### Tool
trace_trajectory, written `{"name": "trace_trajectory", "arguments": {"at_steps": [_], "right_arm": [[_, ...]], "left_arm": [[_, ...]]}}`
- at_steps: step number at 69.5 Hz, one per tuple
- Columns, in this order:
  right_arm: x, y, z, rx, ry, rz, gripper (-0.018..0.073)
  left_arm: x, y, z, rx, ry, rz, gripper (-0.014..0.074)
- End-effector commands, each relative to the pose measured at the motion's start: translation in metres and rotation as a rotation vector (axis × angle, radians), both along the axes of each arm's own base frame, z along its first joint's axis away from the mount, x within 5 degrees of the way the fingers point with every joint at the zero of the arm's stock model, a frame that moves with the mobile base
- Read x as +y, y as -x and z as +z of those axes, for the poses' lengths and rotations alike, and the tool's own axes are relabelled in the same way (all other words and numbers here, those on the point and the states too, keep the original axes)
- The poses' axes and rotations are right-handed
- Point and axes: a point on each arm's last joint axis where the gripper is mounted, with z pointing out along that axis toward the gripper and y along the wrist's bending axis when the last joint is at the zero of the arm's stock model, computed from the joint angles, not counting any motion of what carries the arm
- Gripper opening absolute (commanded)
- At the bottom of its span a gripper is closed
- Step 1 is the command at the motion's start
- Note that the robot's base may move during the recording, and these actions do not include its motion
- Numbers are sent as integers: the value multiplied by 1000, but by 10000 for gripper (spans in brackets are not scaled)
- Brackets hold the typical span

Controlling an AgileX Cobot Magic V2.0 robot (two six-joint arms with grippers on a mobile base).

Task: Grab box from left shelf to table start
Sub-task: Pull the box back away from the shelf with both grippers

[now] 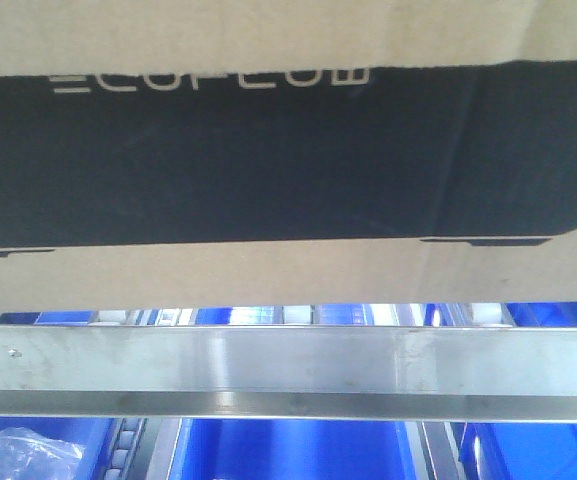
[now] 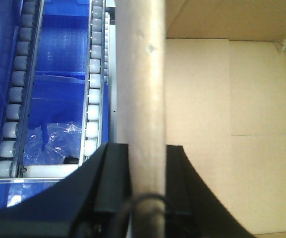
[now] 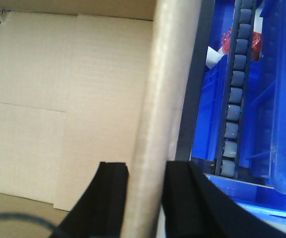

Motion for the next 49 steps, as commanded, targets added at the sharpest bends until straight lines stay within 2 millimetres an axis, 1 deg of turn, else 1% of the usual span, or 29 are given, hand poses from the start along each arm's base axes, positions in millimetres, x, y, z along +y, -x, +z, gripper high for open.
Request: {"name": "trace_trajectory", "arguments": {"at_steps": [1, 49], "right_arm": [[-4, 6, 15, -101, 27, -9, 60], [-4, 5, 15, -99, 28, -9, 60]], "left_arm": [[-2, 4, 22, -155, 77, -15, -104], [-3, 3, 21, -151, 76, -15, -104]]}}
